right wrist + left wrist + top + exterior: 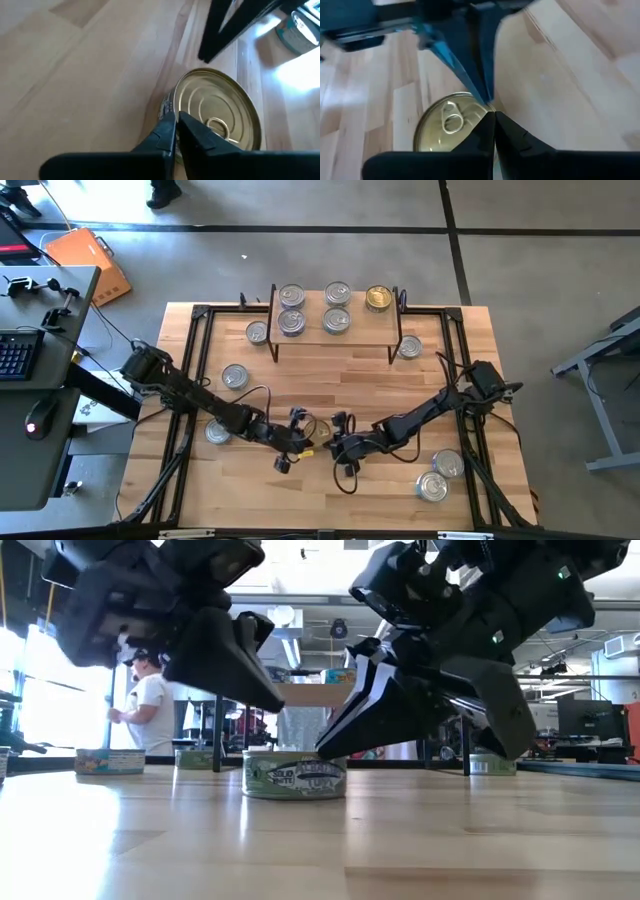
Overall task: Stack canned seafood by type on shelf
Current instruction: Put the green tuna can on the shelf
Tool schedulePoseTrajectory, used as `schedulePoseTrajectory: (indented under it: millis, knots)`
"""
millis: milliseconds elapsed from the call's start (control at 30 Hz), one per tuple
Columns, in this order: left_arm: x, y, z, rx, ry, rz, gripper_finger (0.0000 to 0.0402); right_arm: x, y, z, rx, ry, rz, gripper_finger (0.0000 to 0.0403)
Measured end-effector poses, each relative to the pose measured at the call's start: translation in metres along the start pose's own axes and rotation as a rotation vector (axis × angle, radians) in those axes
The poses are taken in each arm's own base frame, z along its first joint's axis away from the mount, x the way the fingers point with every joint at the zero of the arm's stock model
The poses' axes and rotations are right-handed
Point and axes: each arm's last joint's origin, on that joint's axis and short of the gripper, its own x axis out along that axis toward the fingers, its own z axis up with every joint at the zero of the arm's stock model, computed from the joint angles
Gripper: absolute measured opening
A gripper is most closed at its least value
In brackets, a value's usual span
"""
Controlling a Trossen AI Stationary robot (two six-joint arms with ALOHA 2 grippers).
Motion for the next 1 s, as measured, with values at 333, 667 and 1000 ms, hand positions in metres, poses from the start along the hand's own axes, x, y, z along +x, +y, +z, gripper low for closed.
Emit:
schedulePoseTrajectory:
  millis: [333,667,1000]
  knots:
    - [-0.037,0.015,0.01,-0.046,0.022,0.039,0.0073,-0.005,0.012,0.001,0.0,0.022,-0.064,0.0001]
    - [-0.057,0.015,0.002,-0.152,0.132,0.162,0.0081,-0.029,0.023,0.019,0.004,-0.045,-0.093,0.0]
    - [-0.022,-0.017,0.006,0.074,0.012,0.114,0.0081,-0.03,0.011,0.023,0.146,-0.08,-0.03,0.0014]
